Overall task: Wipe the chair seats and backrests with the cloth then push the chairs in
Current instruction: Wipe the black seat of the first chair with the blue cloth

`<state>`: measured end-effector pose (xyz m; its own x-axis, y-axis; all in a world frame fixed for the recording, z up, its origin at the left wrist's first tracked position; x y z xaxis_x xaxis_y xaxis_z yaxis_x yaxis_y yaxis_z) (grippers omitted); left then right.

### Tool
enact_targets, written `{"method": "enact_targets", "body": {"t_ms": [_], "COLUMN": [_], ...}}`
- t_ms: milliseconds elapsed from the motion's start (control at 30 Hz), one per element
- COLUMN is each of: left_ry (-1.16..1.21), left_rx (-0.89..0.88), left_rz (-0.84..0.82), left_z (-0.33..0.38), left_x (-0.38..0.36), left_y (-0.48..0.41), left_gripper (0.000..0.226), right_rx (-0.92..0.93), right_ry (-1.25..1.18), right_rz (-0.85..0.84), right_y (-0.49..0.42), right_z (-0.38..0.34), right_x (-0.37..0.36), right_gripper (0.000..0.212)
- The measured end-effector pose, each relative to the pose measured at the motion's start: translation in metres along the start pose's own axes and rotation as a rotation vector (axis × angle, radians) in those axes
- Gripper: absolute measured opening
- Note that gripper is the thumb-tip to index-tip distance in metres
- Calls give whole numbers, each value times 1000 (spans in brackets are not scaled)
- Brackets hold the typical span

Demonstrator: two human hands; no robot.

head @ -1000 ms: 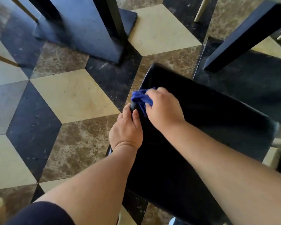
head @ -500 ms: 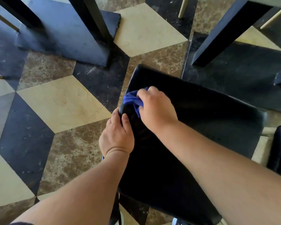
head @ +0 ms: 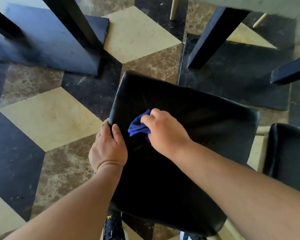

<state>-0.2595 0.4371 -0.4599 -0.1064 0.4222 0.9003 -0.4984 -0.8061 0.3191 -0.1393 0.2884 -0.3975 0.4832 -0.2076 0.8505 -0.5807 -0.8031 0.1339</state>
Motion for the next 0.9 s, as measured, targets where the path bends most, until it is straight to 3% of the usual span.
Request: {"method": "enact_targets", "body": {"t_ms": [100,267,433,500,667,800,900], "left_ry": [3,-7,-18,-18,-21,-24,-15], "left_rx": [-7,-19,-20,-18,-11,-15,-5], "left_rz": [18,43,46,50,61,52,51], "left_z": [-1,-2,0,-1,-1,-1,-1], "left_x": [0,-3,-1,-1,-3,-1,0], "left_y": [-1,-1,1,1,-1,0,2], "left_gripper": [59,57,59,60,54,53,51], "right_rx": [-7,-273,-78,-94,-274,-159,-129], "right_ry": [36,104,7,-17,75,-1,-24], "right_rz": [27,184,-12,-21,138,10,-47], "right_y": [-23,-53,14,10,-15,34,45], "right_z": [30,84,37,55,99,61,71], "right_x": [20,51,29,37,60,39,41], "right_gripper": [26,26,22,25,24,23,26]}}
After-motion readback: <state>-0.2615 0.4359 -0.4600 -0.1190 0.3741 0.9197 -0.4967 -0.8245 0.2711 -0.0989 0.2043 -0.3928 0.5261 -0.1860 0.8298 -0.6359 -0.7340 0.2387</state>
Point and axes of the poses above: each hand's wrist, its own y-axis away from the middle knuckle, its own x-axis out of the back of the hand, z = x × y, the point moved 4 cm from there along -y, towards the middle knuckle, and after that the axes turned 5 degrees about x, right-handed, at the moved point
